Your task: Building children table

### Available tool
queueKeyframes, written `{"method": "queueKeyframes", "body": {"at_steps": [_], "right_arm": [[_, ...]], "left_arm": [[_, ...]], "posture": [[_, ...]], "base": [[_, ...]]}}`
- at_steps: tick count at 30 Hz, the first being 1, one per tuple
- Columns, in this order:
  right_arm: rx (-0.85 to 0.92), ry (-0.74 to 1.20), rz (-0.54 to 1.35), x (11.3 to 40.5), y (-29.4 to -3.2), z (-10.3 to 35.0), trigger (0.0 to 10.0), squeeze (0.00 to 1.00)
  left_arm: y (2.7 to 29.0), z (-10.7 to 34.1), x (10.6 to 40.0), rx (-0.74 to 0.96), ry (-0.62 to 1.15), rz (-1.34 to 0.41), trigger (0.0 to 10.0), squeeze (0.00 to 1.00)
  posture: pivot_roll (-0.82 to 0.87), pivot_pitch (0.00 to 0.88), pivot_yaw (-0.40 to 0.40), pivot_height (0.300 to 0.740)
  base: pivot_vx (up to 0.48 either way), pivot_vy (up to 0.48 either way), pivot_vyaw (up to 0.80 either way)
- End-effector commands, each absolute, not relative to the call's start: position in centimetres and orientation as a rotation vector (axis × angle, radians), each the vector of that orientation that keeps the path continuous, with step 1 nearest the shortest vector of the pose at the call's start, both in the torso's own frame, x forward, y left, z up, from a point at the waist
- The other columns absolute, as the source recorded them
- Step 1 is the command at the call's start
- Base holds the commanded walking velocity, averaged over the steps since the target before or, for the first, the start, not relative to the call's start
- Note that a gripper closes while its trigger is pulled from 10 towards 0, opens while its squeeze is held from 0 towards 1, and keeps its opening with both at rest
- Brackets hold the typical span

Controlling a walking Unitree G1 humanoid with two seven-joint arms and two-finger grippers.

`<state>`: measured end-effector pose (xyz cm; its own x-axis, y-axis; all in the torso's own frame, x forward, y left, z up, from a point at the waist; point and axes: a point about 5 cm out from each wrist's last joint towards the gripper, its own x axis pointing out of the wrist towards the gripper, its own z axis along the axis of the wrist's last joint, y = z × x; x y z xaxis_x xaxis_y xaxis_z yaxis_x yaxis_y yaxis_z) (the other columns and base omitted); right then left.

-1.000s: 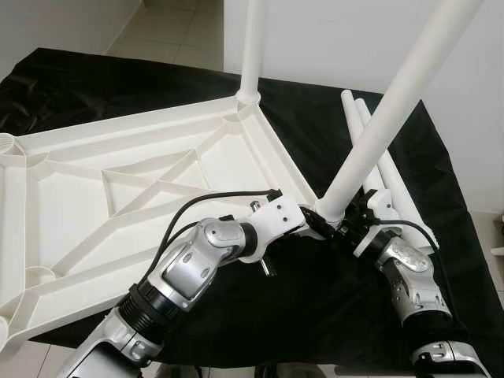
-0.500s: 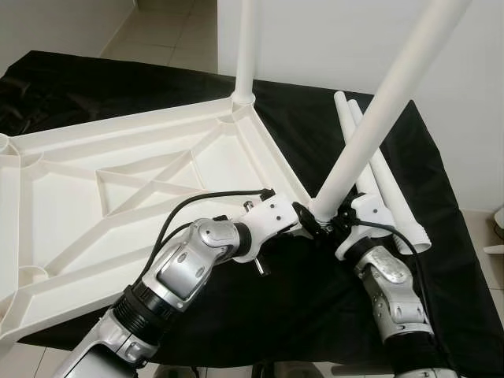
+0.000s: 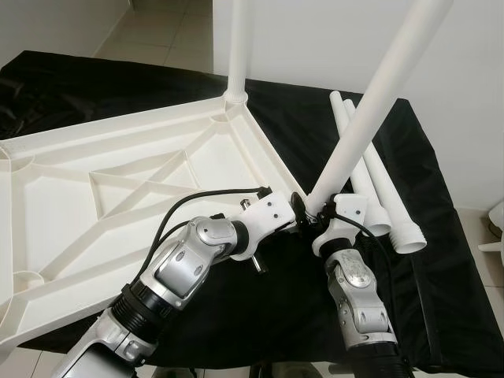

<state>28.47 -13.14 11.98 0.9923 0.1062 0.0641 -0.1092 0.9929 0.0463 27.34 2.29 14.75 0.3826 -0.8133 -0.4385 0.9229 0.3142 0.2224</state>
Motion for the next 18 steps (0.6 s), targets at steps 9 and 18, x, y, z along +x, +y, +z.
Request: {"method": "queueKeyframes", "body": {"at_steps": [9,18], "right_arm": [[0.059,0.025,-0.005,28.37,-13.99,10.86,10.0,0.0],[0.077,-0.021,0.079,28.47,-14.18,11.42,10.0,1.0]], "left_arm": [[1.18,12.76,25.28,0.454,0.361,-1.302,10.0,0.0],[1.11,12.77,25.27,0.455,0.361,-1.304,10.0,0.0]], "posture": [[0.05,0.091,-0.062,0.74],[0.05,0.091,-0.061,0.74]], "base": [[0.0,0.0,0.0],[0.0,0.0,0.0]]}}
